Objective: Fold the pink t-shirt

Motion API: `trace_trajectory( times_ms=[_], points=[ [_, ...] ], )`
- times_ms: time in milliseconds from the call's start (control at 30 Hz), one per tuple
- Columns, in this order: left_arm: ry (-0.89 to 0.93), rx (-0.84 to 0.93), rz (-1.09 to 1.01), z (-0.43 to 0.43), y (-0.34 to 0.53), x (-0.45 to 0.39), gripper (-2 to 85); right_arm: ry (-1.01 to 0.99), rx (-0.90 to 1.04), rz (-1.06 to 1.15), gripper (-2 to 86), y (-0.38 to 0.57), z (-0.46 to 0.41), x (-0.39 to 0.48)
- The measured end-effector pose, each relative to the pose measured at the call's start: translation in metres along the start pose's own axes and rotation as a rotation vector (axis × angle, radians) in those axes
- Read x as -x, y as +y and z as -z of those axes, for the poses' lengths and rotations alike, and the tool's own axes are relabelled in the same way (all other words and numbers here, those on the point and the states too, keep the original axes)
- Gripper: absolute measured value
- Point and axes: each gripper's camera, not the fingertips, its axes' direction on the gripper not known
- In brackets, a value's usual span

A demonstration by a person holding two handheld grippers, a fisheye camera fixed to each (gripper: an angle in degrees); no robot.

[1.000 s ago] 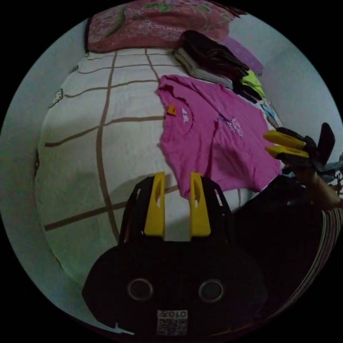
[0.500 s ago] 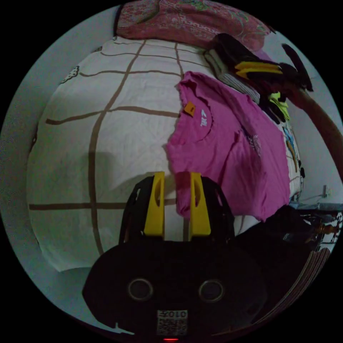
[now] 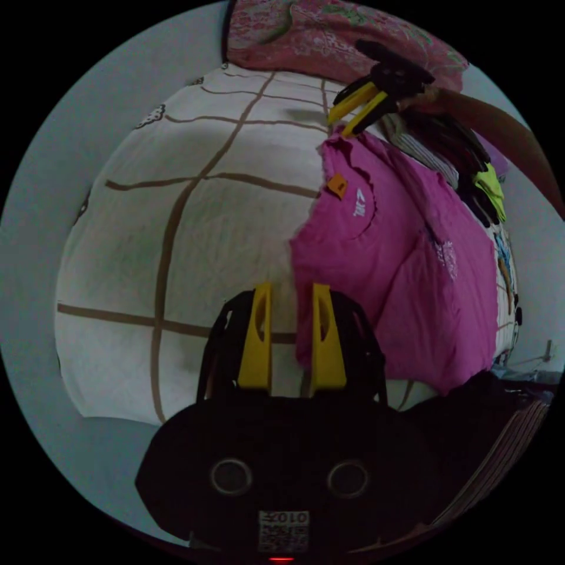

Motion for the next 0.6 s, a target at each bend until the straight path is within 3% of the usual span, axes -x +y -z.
trace_trajectory(
  times_ms=[200, 367, 600],
  points=[
    [-0.03, -0.001, 0.023, 0.002, 0.011, -0.013, 8.1, -0.002, -0.012, 0.022, 10.3, -0.011, 0.001, -0.038],
    [-0.029, 0.016, 0.012, 0.012, 0.019, -0.027, 1.8, 0.033, 0.011, 0.058, 6.2, -0.016, 0.011, -0.059],
    [-0.04, -0.083, 0.016, 0.049, 0.041, -0.048, -0.1, 0.029, -0.107, -0.024, 4.2, 0.015, 0.048, -0.089]
  ],
)
